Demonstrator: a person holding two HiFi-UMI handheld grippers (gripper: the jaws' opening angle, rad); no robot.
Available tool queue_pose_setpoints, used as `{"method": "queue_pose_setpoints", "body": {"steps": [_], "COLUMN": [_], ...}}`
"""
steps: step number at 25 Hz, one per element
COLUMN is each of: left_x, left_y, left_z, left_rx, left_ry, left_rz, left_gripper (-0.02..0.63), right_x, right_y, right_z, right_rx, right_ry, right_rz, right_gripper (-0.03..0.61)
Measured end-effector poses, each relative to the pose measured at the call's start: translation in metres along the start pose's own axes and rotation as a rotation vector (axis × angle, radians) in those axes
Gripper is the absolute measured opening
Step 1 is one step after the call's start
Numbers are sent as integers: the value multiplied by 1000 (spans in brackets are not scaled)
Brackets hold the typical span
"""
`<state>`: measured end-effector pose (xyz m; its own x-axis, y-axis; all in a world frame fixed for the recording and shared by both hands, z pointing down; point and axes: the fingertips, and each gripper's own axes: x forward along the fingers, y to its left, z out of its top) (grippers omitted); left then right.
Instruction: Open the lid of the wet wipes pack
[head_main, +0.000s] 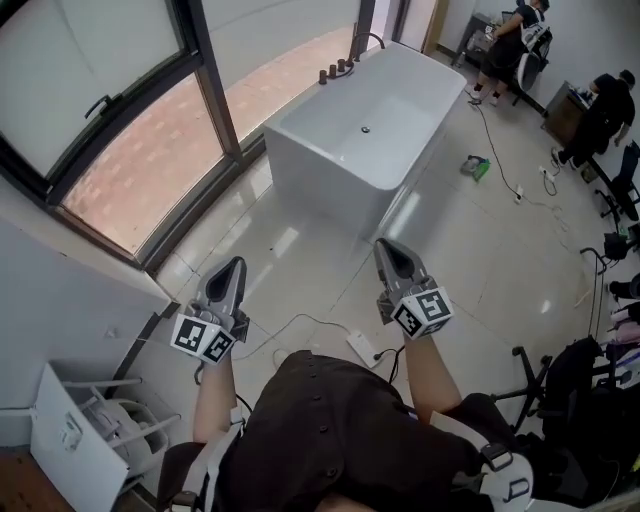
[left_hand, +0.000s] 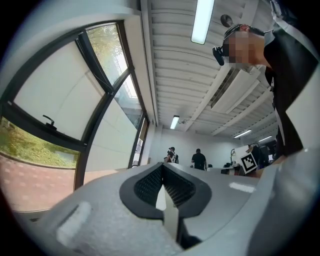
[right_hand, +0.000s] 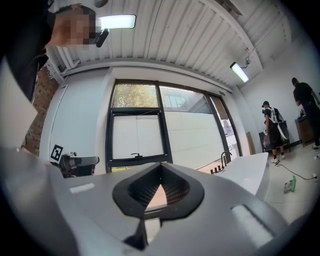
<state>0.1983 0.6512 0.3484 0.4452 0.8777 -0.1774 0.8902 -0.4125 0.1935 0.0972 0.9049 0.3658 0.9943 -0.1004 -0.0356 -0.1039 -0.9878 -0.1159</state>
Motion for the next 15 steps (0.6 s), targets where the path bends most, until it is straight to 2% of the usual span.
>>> {"method": "queue_pose_setpoints", "body": {"steps": [10, 15], "left_x": [-67, -115], "left_y": [85, 124], "left_z": [19, 27], "left_rx": [-11, -5], "left_ry": [-55, -70], "left_rz": [155, 258], "left_gripper": [0, 0], "right_x": [88, 130], "right_y": [69, 112], "right_z": [-15, -18], "right_rx": [1, -17], "right_ry": [38, 47], "right_rz": [128, 220], "right_gripper": [6, 5]}}
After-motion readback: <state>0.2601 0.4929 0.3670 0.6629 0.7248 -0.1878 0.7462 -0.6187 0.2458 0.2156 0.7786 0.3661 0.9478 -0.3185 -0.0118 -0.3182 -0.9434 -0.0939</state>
